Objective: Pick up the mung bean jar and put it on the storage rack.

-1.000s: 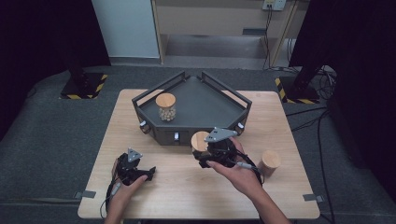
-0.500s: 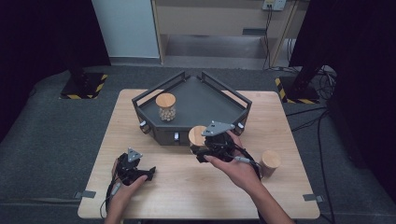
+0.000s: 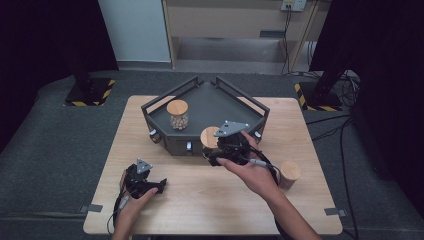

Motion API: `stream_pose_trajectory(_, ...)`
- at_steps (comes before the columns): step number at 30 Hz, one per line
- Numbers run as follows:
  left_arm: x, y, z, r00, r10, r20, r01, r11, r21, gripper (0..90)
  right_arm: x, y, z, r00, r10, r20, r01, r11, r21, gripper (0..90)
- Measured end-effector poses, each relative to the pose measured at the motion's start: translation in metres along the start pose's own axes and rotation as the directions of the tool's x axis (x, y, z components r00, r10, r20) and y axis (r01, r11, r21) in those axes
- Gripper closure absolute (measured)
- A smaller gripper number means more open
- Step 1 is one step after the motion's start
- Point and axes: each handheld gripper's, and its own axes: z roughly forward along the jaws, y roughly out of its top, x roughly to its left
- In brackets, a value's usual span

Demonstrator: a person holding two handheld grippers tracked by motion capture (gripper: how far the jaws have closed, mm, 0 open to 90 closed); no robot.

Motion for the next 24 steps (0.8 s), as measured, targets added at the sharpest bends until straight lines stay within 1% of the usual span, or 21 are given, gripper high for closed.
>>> stream_pose_trajectory(8,0.000,0.000,0.000,1.0000,0.000,0.000,0.000,1.0000,0.000,0.0,0.001,0.010,-0.004,1.0000,-0.004,0.009,0.005,1.000,-0.009,25.5)
stream_pose_trajectory(12,0.000,0.000,0.000,1.0000,0.000,0.000,0.000,1.0000,0.000,0.0,0.001,0.019,-0.005,0.9997,-0.019,0.014,0.019,1.000,-0.006,25.4)
stream_pose_trajectory(17,0.000,0.000,0.000,1.0000,0.000,0.000,0.000,1.0000,0.000,0.0,0.000,0.027,-0.004,0.9997,-0.019,0.016,0.019,1.000,-0.006,25.5)
stream_pose_trajectory(20,0.000,0.000,0.000,1.0000,-0.001,0.000,0.001,1.0000,-0.001,0.0,-0.002,0.031,-0.003,0.9998,-0.011,0.014,0.011,1.000,-0.009,25.4)
stream_pose_trajectory(24,0.000,0.000,0.000,1.0000,-0.001,0.000,0.001,1.0000,-0.001,0.0,-0.004,0.036,-0.001,0.9998,-0.014,0.016,0.014,1.000,-0.007,25.5)
